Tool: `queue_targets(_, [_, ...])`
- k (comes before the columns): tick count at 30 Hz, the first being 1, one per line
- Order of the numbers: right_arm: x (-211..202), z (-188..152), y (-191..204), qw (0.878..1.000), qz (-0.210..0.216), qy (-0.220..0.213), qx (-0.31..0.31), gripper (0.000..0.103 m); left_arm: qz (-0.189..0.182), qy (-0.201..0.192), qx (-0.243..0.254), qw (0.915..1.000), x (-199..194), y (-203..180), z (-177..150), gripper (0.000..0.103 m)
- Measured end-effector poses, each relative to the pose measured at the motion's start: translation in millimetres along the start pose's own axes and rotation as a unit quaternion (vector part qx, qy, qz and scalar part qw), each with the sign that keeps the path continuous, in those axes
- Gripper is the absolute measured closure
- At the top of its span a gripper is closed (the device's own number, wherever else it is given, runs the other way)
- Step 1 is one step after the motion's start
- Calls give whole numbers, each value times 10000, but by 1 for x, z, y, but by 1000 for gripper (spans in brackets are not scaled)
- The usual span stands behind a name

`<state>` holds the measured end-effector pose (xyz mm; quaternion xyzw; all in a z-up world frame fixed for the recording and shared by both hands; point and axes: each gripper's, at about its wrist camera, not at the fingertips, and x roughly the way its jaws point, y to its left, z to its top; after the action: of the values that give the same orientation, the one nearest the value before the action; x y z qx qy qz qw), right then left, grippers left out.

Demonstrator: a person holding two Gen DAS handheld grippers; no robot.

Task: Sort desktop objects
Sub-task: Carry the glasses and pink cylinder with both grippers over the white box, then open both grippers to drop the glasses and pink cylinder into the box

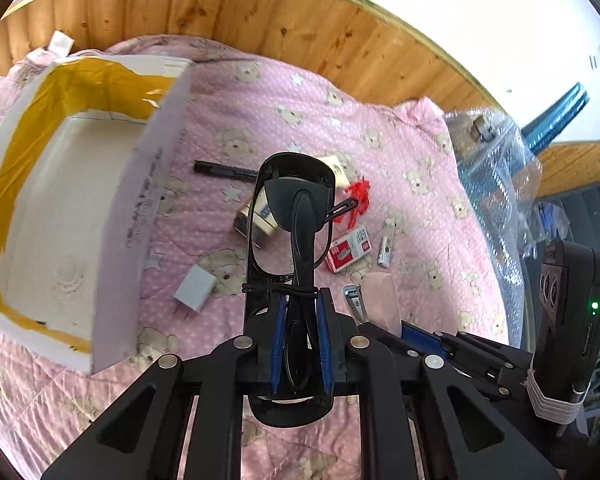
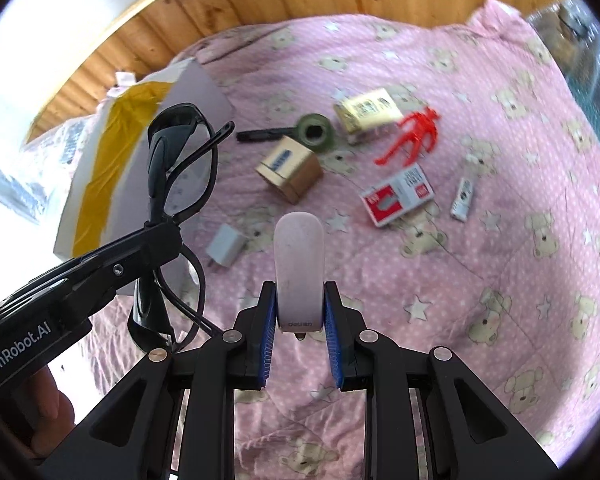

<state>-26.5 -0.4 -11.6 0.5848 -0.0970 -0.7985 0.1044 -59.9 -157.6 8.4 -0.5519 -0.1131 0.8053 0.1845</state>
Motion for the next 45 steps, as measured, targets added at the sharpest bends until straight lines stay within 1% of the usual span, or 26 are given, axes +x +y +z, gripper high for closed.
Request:
queue_targets(7, [-10, 11, 35, 9990, 47, -126, -427, 79, -35, -302, -305, 9991, -31, 20, -3, 87])
queue_targets(14, [-16, 25, 79, 9958, 150, -205, -878, 79, -64, -537, -634, 9965, -58, 50, 1, 87])
queue_targets(20, [-17, 39, 118, 9918, 242, -266, -1227, 79, -63, -838, -925, 9922, -82, 73, 7, 87])
queue_targets(27, [-13, 55, 157, 9864, 322, -279, -1585, 79, 9, -1081, -1300, 9856, -100, 107, 12, 87])
queue_targets(36, [7, 83, 200, 9790, 395, -267, -1984, 79, 143, -1183, -1746, 9774, -103, 152, 19, 87])
queue_targets(45, [37, 110, 227, 9727, 526, -136, -2258, 79, 387, -1164, -2064, 9708, -93, 185, 36, 87])
